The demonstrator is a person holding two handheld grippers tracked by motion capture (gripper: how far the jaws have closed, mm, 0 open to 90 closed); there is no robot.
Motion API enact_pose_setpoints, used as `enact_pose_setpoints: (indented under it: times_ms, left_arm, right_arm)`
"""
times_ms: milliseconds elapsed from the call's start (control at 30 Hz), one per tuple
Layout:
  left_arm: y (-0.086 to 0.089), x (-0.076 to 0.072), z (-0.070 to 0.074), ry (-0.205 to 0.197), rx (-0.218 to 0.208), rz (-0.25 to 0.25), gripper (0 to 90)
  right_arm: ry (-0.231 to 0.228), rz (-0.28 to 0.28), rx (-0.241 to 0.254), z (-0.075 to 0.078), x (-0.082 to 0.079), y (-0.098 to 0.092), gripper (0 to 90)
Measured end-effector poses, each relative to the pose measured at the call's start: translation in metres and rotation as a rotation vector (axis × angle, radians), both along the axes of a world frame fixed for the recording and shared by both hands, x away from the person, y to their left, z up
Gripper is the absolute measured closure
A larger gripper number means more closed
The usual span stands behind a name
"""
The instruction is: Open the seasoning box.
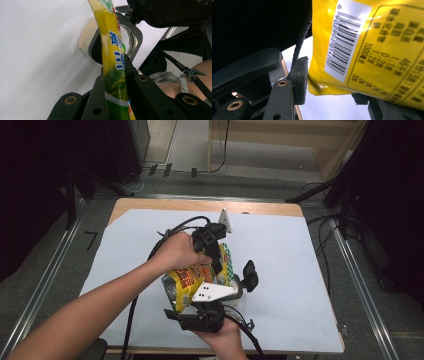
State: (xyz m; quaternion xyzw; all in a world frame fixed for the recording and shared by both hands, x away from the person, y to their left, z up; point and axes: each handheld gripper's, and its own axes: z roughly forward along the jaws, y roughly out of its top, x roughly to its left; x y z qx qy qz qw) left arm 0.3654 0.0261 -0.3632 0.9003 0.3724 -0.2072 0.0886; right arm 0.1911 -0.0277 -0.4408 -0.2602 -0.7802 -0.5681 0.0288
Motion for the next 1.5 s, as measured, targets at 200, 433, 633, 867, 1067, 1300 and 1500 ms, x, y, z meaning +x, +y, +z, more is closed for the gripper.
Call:
enact_pose_setpoints:
  times_ms: [200,433,633,867,1067,1300,1500]
  left_arm:
    - [0.0,-0.001,0.0,0.005,0.001,-0.003,90.0]
    - [0.001,0.0,0.0,0.022,-0.015,0.001,90.0]
    - [0.005,0.001,0.004,0.014,-0.041,0.014,87.2]
    - [0.009,-0.001,0.002,0.024,-0.036,0.008,86.6]
    - [0.0,-0.007,0.002,-0.003,0.009,-0.004,90.0]
    - [-0.005,-0.01,0.006,-0.039,0.034,-0.005,90.0]
    - [-0.004,-0.009,0.006,-0.041,0.03,0.001,90.0]
  right_arm:
    - [-0.008,0.001,-0.029,0.0,0.0,0.002,58.2]
    - [0.006,-0.006,0.015,0.002,-0.003,0.0,61.0]
    - [0.025,-0.011,0.066,0.001,-0.003,-0.002,62.8]
    - [0.018,-0.018,0.048,-0.002,-0.003,0.0,63.1]
    - [-0.007,-0.013,0.009,-0.002,-0.004,0.003,62.2]
    - [-0.012,-0.025,0.002,-0.002,-0.005,0.003,58.0]
    - [-0.009,-0.052,-0.023,-0.001,-0.004,0.005,61.0]
